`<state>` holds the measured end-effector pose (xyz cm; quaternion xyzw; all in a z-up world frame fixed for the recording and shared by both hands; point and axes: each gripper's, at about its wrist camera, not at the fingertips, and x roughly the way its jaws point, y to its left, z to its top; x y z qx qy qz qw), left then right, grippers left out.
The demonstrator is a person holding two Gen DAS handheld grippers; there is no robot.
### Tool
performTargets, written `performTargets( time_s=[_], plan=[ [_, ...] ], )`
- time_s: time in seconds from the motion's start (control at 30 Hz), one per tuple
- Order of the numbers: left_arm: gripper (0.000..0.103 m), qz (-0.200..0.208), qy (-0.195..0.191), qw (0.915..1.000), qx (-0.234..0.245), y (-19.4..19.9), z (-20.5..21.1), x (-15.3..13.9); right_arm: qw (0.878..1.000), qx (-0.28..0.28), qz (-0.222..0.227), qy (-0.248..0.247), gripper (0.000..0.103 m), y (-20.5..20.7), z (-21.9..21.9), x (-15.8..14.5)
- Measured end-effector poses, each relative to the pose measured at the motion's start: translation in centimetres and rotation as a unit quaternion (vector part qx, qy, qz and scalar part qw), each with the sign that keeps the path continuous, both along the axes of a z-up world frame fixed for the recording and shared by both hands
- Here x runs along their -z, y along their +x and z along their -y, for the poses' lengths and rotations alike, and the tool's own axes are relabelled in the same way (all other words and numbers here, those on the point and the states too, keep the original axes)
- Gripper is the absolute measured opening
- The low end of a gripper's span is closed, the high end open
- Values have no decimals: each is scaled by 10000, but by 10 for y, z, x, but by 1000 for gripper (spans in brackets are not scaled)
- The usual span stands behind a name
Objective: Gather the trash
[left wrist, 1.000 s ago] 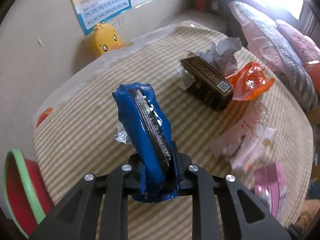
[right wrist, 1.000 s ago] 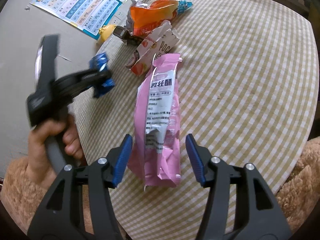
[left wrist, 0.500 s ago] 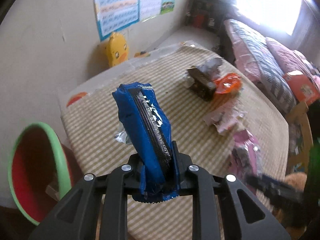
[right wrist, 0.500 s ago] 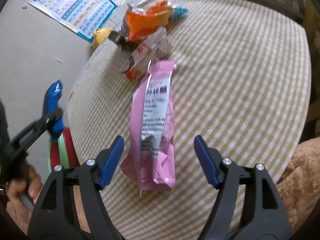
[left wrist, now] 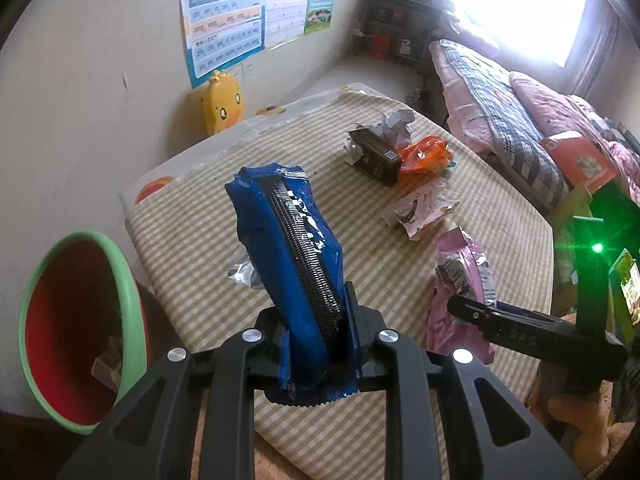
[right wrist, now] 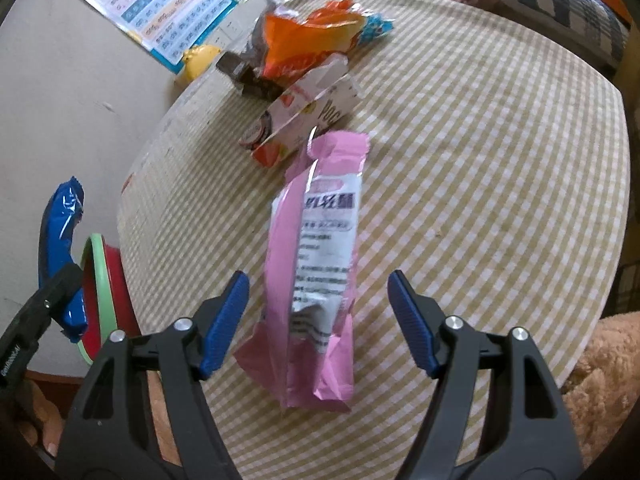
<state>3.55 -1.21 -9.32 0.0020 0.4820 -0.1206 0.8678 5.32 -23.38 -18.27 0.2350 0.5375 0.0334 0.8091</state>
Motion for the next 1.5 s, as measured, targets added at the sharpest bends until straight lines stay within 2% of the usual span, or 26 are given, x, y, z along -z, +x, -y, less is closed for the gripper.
performTargets(
  time_s=[0.03, 0.07, 0.23, 0.53, 0.73, 0.8, 1.0, 1.13, 1.27, 1.3, 1.33, 1.5],
  plan=[
    [19, -2, -13, 10000, -20, -1, -2, 0, 10000, -53, -9, 19, 53, 1, -2, 0],
    [19, -9, -28, 10000, -42, -2, -5, 0, 9999, -114, -44, 44, 46, 2, -5, 1],
    [19, -53, -99, 9998, -158, -5, -14, 1, 9998, -197, 24, 91, 43, -4, -10, -6],
    [19, -68, -194, 9992, -335, -7, -29, 3, 9984, -80, 415, 362, 43, -29, -1, -44],
    [19, -53, -261, 9989, -381, -7, -34, 3, 9975, -286, 623, 185, 42, -35, -12, -64],
    [19, -92, -288, 9988, -396, -7, -36, 4, 9982, -312, 494, 125, 42, -34, -13, -59],
    [19, -57, -333, 9985, -421, -9, -40, 2, 9977, -366, -388, 414, 45, -35, -14, -16],
    [19, -154, -359, 9982, -449, -9, -41, 8, 9966, -450, -665, 211, 49, -28, -20, -2],
    [19, -173, -369, 9983, -415, -9, -39, 10, 9947, -691, -752, 65, 52, -22, -32, 7],
    [19, -177, -375, 9983, -413, -9, -39, 10, 9942, -786, -734, 25, 51, -21, -36, 8],
    [19, -177, -383, 9982, -414, -10, -40, 10, 9939, -852, -695, 29, 38, -22, -40, 7],
    [19, -129, -409, 9980, -461, -10, -42, 9, 9967, -757, -205, 201, 34, -27, -40, -20]
  ],
)
